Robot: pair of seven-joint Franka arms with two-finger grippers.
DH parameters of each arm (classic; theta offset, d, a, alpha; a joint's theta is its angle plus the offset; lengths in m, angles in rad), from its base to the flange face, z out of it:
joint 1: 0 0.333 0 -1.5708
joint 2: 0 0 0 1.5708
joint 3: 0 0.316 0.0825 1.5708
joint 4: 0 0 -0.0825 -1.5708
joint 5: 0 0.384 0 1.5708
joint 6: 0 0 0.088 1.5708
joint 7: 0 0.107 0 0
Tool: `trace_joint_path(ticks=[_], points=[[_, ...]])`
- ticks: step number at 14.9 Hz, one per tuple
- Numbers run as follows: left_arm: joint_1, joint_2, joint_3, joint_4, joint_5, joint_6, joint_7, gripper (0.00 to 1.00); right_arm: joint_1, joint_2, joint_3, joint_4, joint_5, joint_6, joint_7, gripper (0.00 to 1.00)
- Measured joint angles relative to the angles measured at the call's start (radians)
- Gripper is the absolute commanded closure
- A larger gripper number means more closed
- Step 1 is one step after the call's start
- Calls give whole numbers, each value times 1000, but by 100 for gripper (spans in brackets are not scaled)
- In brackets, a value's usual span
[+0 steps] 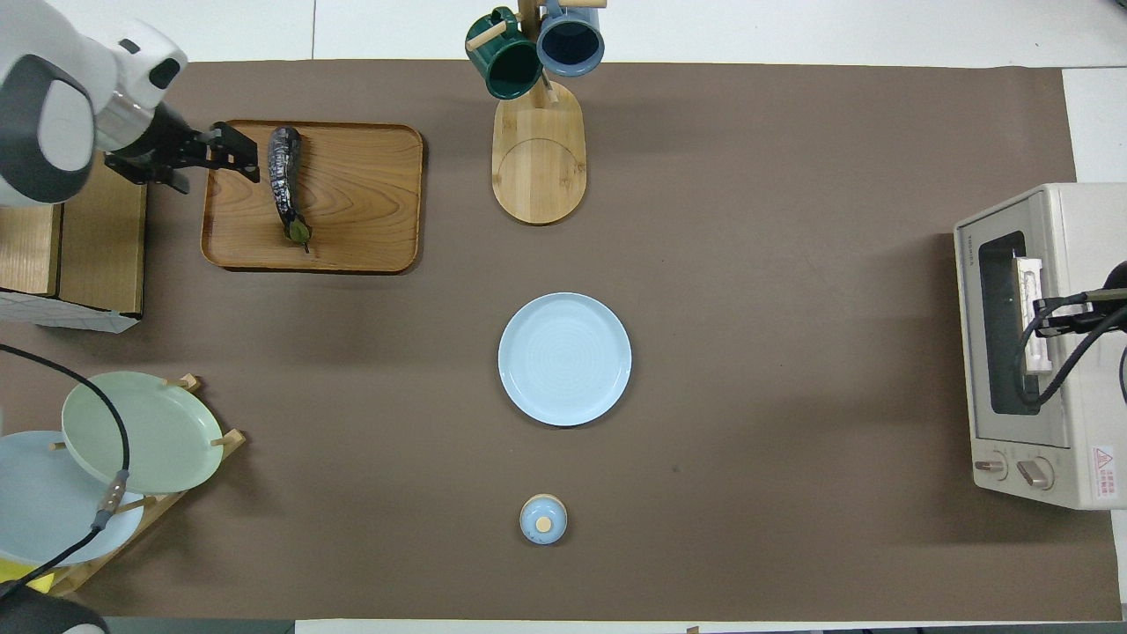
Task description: Put eggplant into oven
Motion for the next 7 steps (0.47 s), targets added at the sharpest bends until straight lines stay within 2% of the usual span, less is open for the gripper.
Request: trace_joint_path(ticks=[4,7], points=[[-19,23,-1,0,1,35,3,0,0,21,0,-38,-39,50,120,100],[-29,39,-1,0,7,52,3,0,0,31,0,-40,-44,64,132,100]])
